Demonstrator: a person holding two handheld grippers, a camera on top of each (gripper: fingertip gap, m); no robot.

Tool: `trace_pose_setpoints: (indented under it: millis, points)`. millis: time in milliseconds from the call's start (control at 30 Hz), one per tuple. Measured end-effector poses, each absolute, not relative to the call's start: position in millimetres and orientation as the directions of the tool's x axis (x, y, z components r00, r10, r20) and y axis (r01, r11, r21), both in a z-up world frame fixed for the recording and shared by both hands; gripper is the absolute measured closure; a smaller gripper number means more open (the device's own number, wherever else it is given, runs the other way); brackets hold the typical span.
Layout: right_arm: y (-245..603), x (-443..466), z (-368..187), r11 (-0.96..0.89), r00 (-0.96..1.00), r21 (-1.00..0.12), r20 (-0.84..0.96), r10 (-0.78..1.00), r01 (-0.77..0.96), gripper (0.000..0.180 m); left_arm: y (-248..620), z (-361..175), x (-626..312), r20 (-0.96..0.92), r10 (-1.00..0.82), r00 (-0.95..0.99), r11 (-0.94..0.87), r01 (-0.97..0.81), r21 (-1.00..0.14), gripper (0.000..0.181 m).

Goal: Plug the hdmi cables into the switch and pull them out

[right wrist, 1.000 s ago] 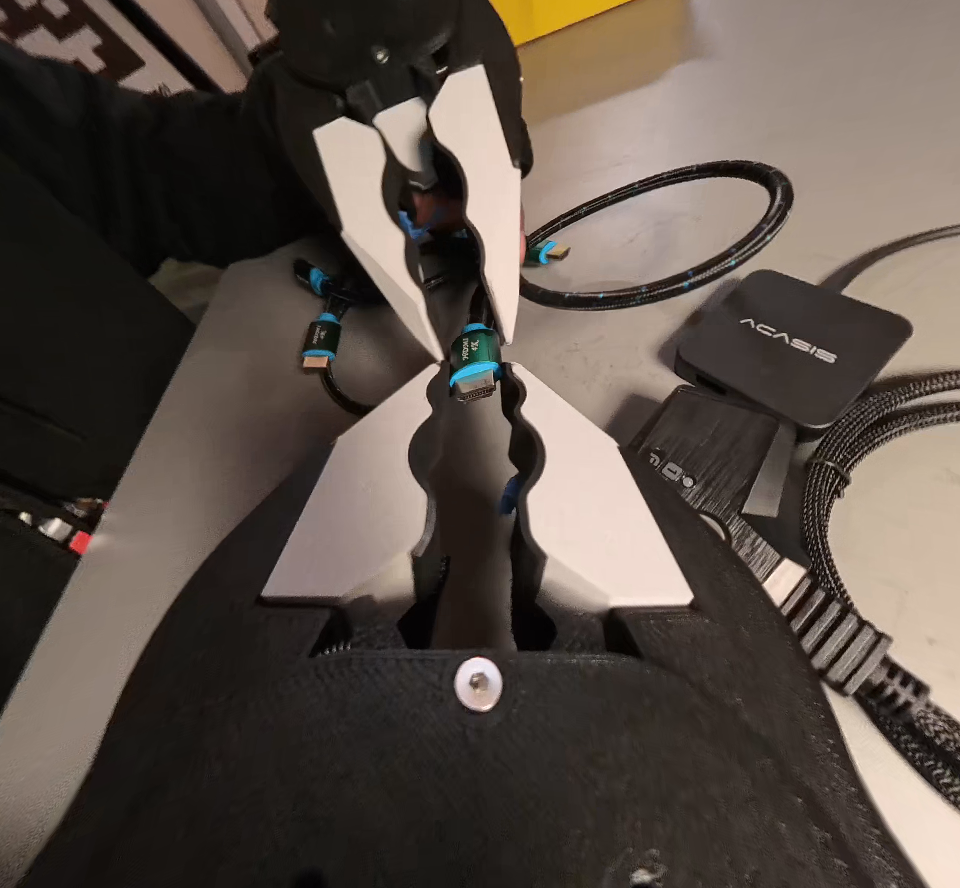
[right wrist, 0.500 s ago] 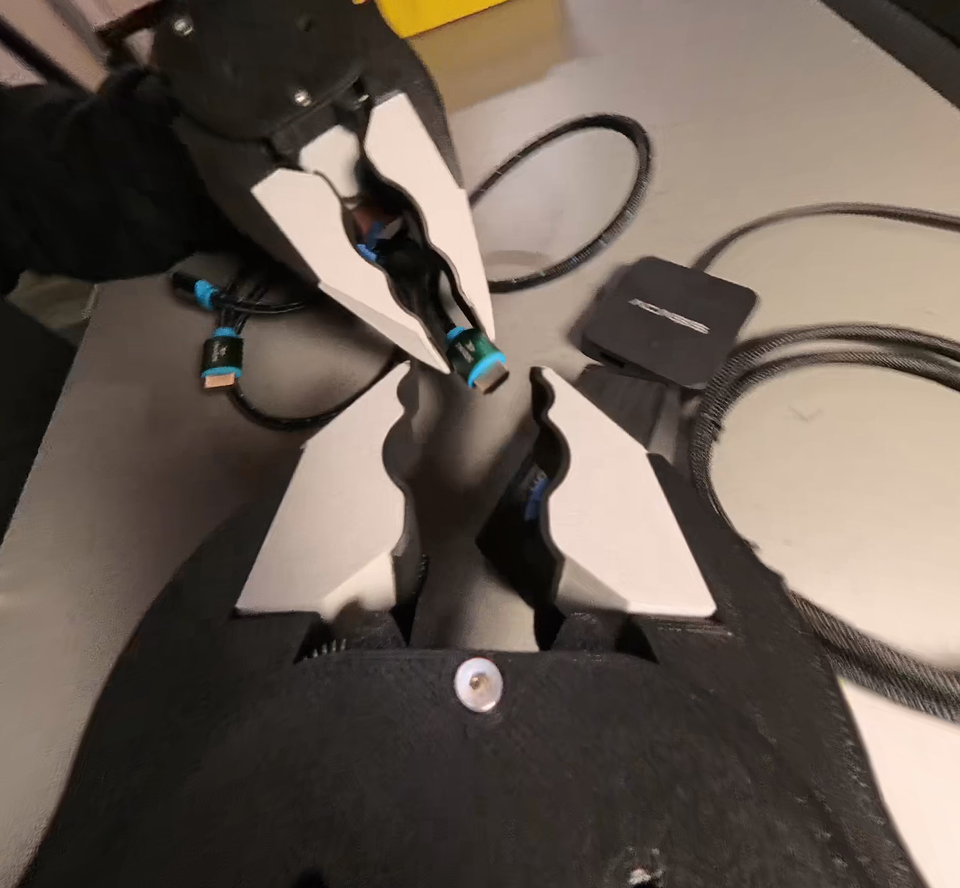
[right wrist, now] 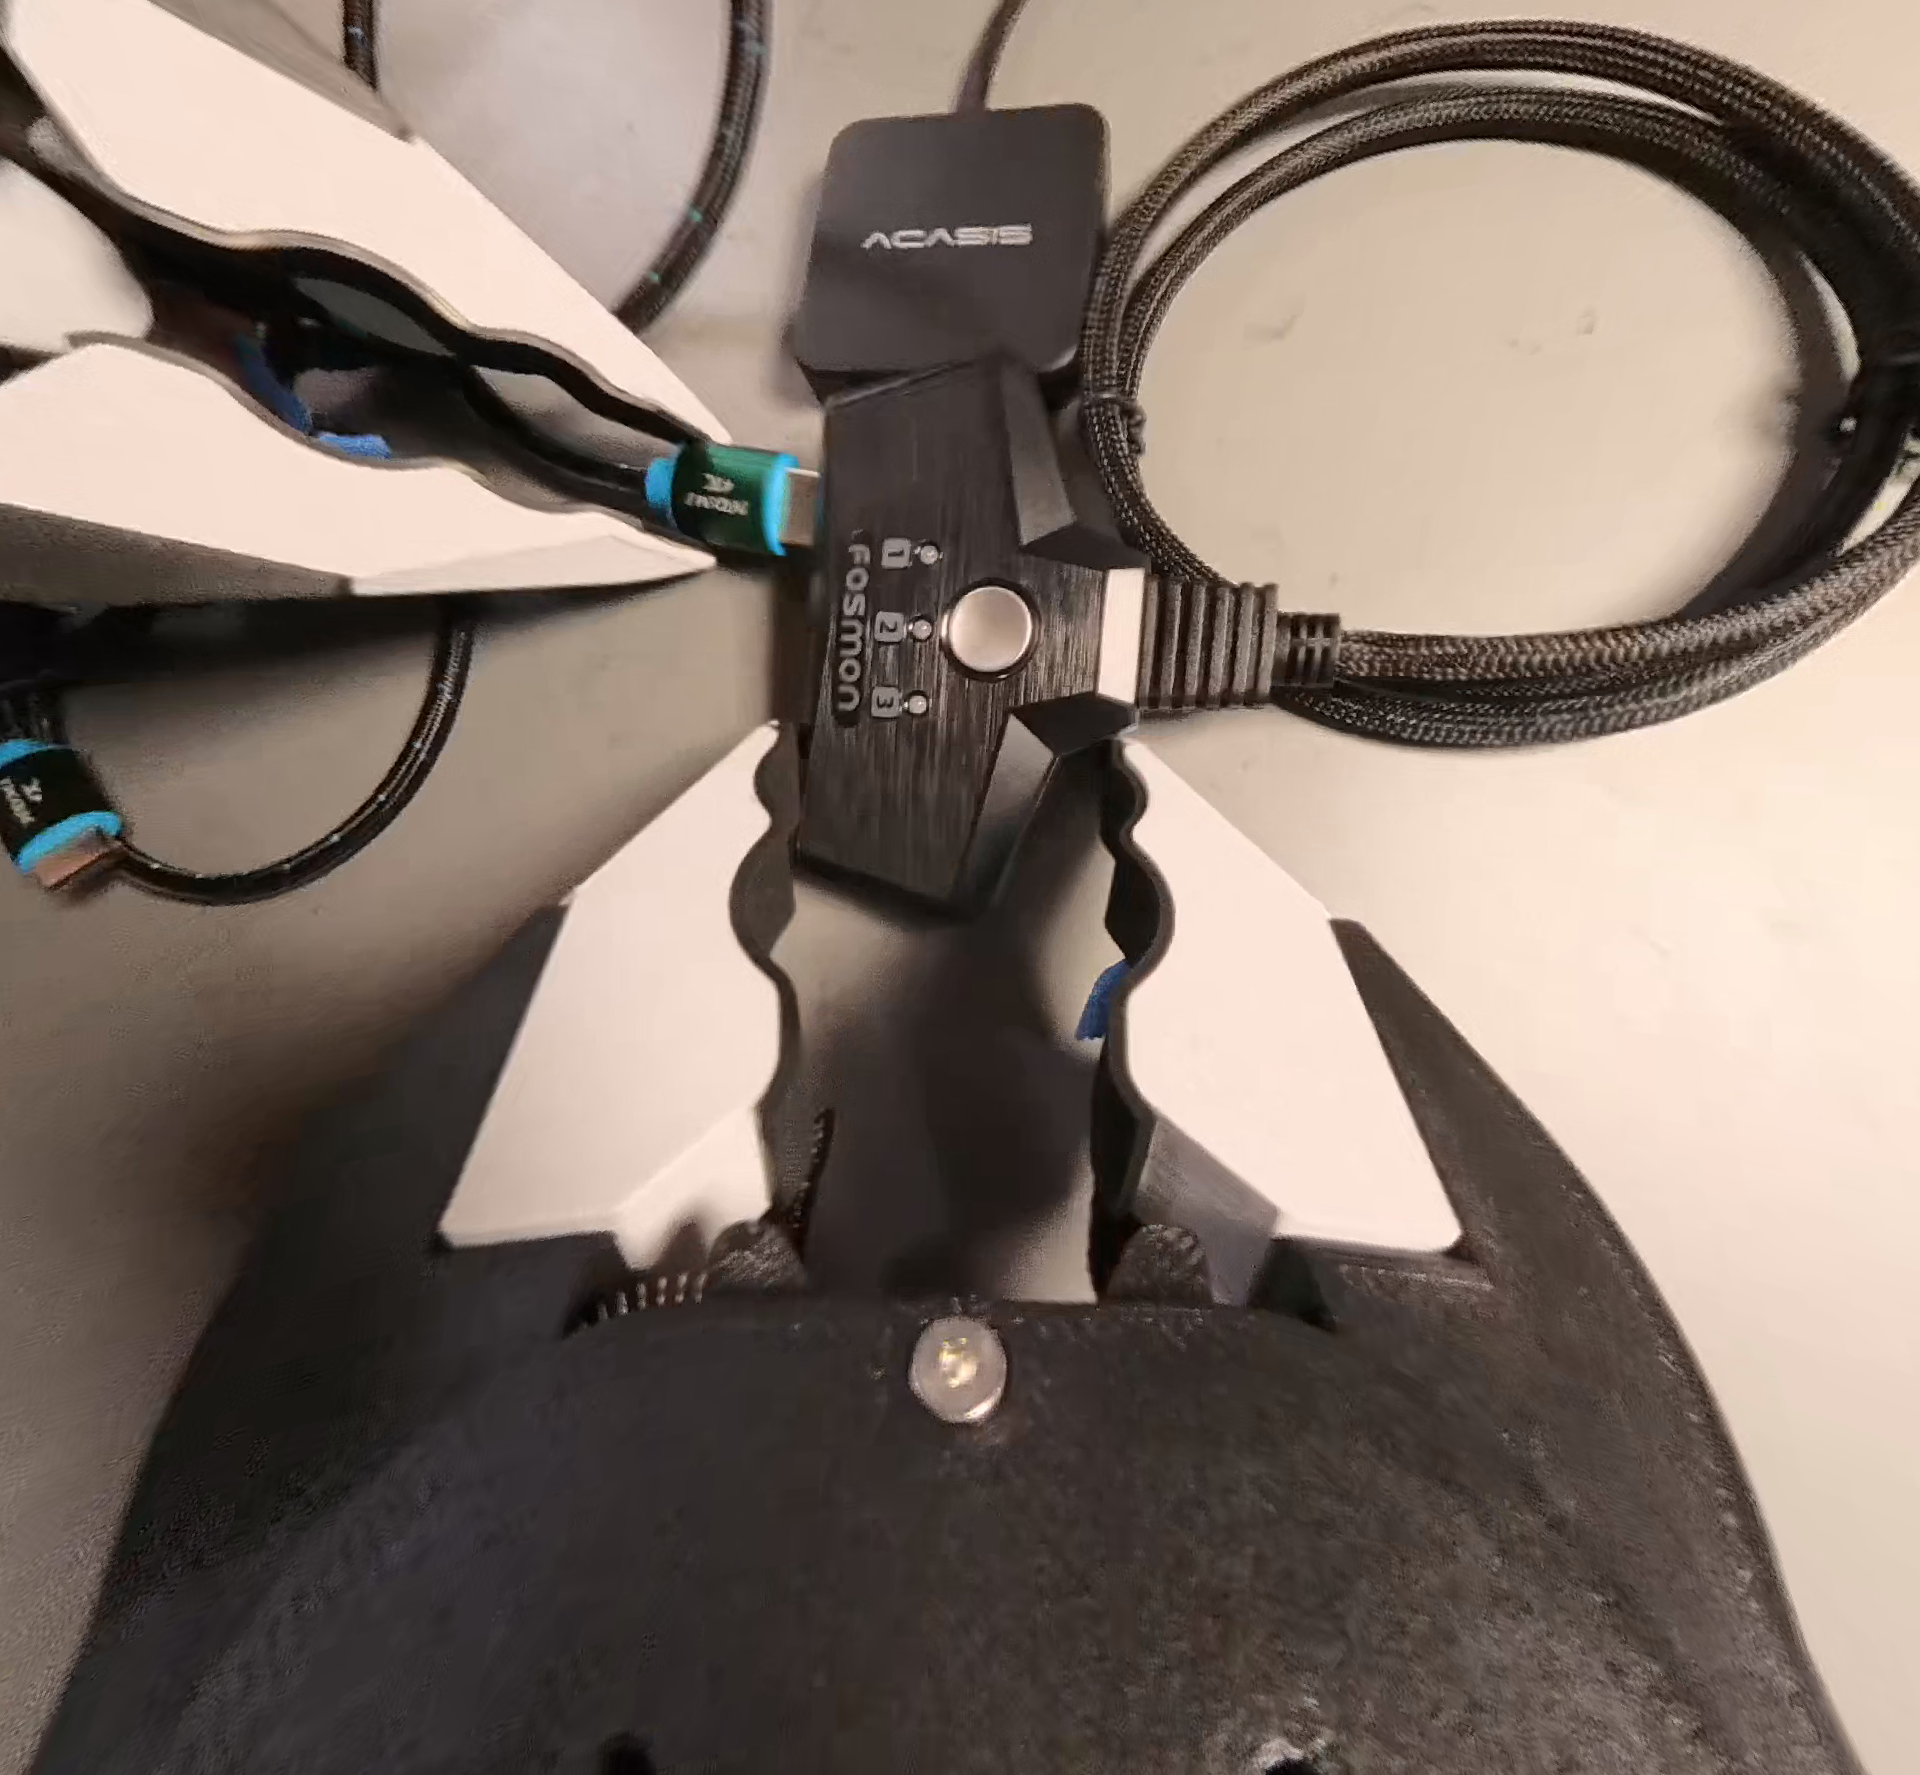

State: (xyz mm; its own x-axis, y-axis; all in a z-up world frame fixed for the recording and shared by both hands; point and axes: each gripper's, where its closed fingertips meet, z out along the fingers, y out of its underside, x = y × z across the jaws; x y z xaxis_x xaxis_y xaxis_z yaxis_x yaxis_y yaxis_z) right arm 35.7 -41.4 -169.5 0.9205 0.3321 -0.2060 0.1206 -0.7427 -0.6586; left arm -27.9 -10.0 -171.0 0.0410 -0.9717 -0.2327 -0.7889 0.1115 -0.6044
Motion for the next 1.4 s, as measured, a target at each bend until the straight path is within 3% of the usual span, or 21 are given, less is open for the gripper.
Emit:
trace_pose_setpoints:
  millis: [67,600,1133,1400]
  points:
    - [-39,34,-168,-0.742,0.917,-0.665,-0.237,0.320,0.087,0.129,-9,-172,-27,-0.221,-0.973,0.060,0.087,-0.794,-0.601,0.161]
    - [-38,29,-169,-0.707,0.934,-0.691,-0.136,0.330,0.149,0.129,0,-168,-26,-0.136,-0.979,0.151,-0.027,-0.759,-0.650,0.162]
    - [-45,26,-168,-0.708,0.899,-0.685,-0.184,0.398,0.173,0.130,-4,-168,-27,0.060,-0.989,0.137,-0.142,-0.733,-0.665,0.163]
    - [-47,25,-167,-0.719,0.899,-0.668,-0.174,0.403,0.193,0.130,-4,-165,-29,0.005,-0.993,0.119,-0.093,-0.746,-0.659,0.162]
